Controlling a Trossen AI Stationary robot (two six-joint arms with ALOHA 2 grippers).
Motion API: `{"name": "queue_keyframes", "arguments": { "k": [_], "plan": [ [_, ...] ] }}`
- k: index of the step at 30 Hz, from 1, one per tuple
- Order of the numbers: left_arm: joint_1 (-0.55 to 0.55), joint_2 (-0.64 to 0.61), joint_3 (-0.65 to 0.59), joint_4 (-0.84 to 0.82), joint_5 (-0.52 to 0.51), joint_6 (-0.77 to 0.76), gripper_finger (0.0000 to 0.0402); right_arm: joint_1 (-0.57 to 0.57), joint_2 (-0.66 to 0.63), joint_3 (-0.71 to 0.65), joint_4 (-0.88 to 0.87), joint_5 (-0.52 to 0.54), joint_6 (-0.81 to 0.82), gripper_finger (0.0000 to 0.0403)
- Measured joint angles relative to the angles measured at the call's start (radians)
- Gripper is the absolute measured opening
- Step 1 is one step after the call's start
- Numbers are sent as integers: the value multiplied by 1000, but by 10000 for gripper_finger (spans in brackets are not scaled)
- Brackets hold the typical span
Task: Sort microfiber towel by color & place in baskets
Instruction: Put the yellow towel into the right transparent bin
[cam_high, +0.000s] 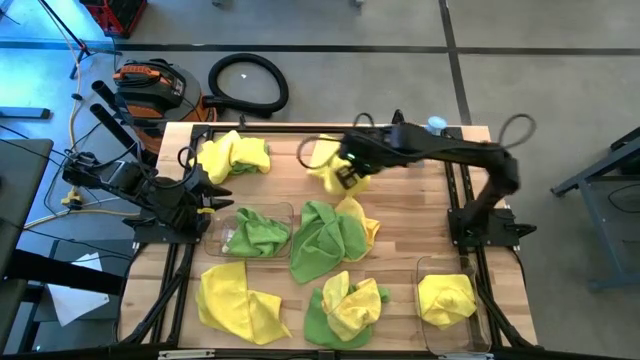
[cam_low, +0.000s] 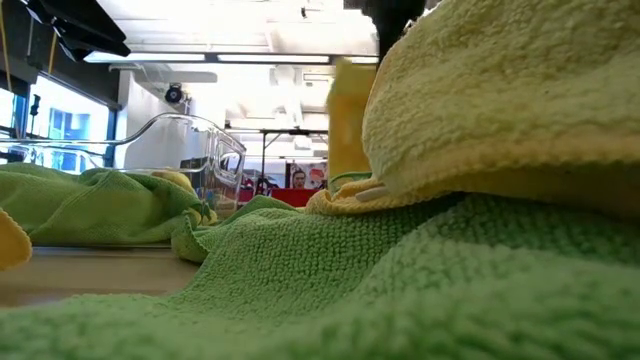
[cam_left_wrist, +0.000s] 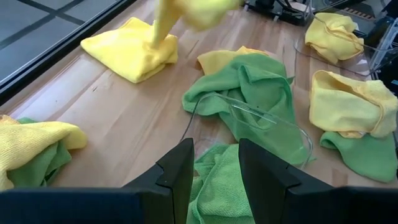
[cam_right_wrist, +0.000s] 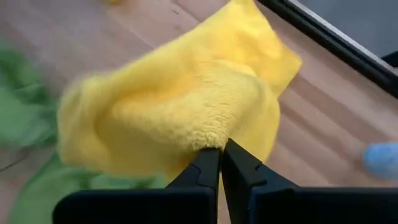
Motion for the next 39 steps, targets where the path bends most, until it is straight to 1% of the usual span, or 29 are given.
{"name": "queue_keyframes", "arguments": {
  "k": [4,7,11,14,16,19,23,27,33,35,39],
  "plan": [
    [0,0,0,0,0,0,117,94,-125,0,-65,6,124,1],
    [0,1,0,0,0,-3,117,174,-189,1,-102,8,213,1],
    [0,13,0,4,0,-4,117,307,-239,0,-199,-16,363,1],
    [0,30,1,9,0,-25,117,432,-264,0,-281,-30,495,1],
    [0,46,1,9,0,-38,117,519,-276,0,-285,-41,575,0],
    [0,69,1,9,0,-58,117,646,-295,0,-282,-81,680,0],
    [0,94,1,8,-1,-86,117,802,-290,0,-282,-170,813,0],
    [0,110,1,9,-1,-153,117,951,-289,0,-283,-271,982,0],
    [-2,114,1,48,12,-195,117,1167,-289,0,-271,-374,1240,0],
    [-2,114,1,78,14,-194,117,1223,-289,0,-268,-362,1275,0],
    [-2,114,1,118,11,-194,117,1283,-292,-19,-284,-210,1278,0]
  ]
}}
